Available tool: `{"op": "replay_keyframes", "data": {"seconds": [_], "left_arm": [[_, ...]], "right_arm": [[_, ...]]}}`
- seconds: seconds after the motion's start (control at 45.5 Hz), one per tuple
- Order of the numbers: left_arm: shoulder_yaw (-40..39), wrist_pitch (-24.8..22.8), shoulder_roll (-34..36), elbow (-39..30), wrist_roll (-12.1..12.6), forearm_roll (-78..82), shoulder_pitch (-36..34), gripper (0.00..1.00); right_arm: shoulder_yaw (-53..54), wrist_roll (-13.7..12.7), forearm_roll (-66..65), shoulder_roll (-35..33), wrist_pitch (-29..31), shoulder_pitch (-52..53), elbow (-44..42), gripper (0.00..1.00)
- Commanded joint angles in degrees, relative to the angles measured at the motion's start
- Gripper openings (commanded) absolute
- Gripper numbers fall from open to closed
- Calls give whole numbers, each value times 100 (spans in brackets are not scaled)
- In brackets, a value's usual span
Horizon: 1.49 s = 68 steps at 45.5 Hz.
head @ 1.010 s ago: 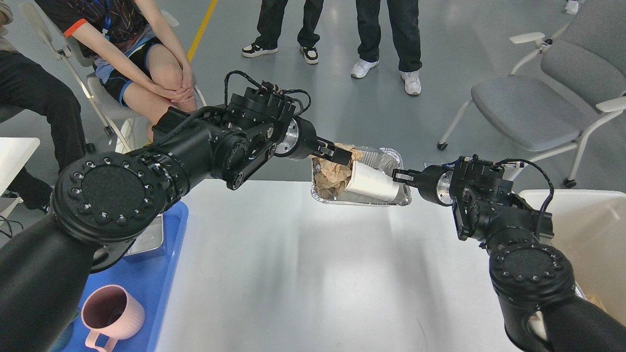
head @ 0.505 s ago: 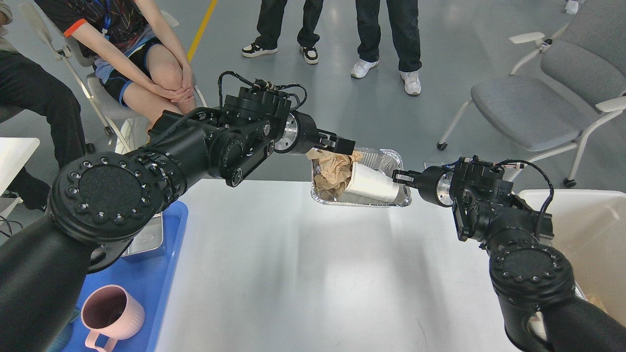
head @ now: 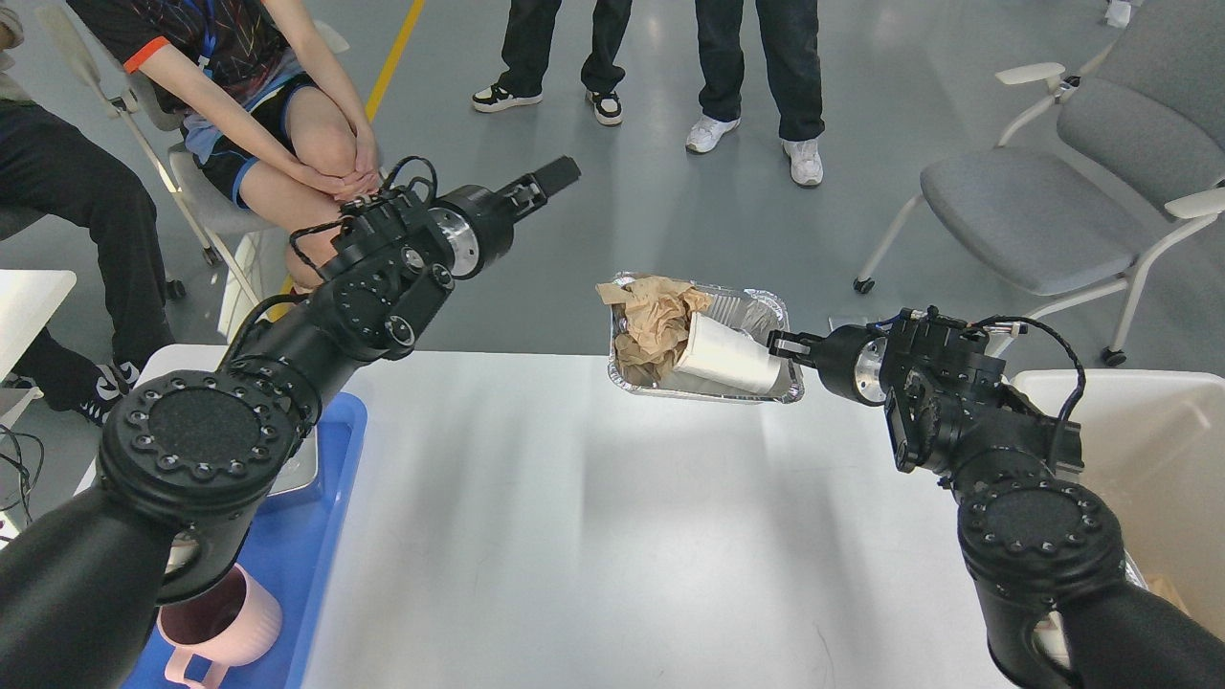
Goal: Tidy desktop
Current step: 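Carry the foil tray with the right gripper to the white bin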
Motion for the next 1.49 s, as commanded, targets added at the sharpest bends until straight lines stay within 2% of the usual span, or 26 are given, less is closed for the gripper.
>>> {"op": "replay_keyframes", "data": {"seconds": [0.0, 0.132, 0.242, 0.285, 0.417, 0.505, 0.593, 0.79, 1.208, 1.471], "left_arm": [[-1355, 167, 167, 1, -11, -516, 185, 97], [-2797, 88, 422, -17, -55, -534, 563, 97], [-3562, -53, 642, -78, -143, -534, 853, 96], [-3782, -280, 677, -96, -266, -543, 958, 97], [-4555, -1519, 791, -114, -758, -604, 1354, 97], [-4908, -1731, 809, -114, -908, -631, 1416, 97], [-5049, -1749, 818, -122, -960, -639, 1451, 97], [-5146, -1784, 871, -122, -1330, -692, 1477, 97], [-5198, -1767, 888, -114, -1347, -701, 1688, 97], [-5190, -1723, 888, -114, -1347, -701, 1688, 97]], "right_arm": [[4, 0, 6, 0, 9, -36, 0, 0], [4, 0, 15, 0, 9, -80, -9, 0], [4, 0, 137, -9, 18, -107, -9, 0], [4, 0, 225, -9, 26, -133, -9, 0], [22, 0, 366, -9, 70, -159, -18, 0], [22, 0, 524, 0, 97, -229, -53, 0], [39, 0, 665, -9, 132, -274, -53, 0], [101, -8, 963, -333, 141, -519, -106, 0], [311, -166, 2282, -1871, 141, -1433, -79, 0], [1286, -658, 2396, -2838, 141, -1891, -62, 0]]}}
